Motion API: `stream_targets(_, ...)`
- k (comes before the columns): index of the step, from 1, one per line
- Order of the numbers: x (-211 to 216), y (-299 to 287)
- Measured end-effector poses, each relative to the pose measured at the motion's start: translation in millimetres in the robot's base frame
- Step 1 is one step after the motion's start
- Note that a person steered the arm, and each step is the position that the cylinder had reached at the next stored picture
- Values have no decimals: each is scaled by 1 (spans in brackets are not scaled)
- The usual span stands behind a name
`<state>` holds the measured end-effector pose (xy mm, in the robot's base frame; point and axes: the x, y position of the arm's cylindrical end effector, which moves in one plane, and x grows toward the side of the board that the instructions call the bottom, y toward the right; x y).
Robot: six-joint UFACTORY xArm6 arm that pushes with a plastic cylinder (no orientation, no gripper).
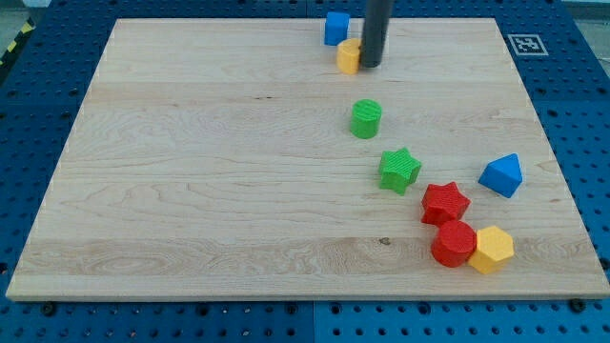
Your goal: Slide yellow heart to the top center of the board
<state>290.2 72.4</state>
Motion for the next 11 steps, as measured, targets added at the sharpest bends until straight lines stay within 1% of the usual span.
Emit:
stream_targets(1,-5,-37)
stream_targets(2,-8,-35)
stream_targets(3,14,-22)
stream_targets(4,18,-42)
stream_targets(5,18,-83)
stream_targets(6,18,-90)
stream_targets(7,16,-80)
stream_targets(10,-26,-72)
stream_targets(11,-31,-72)
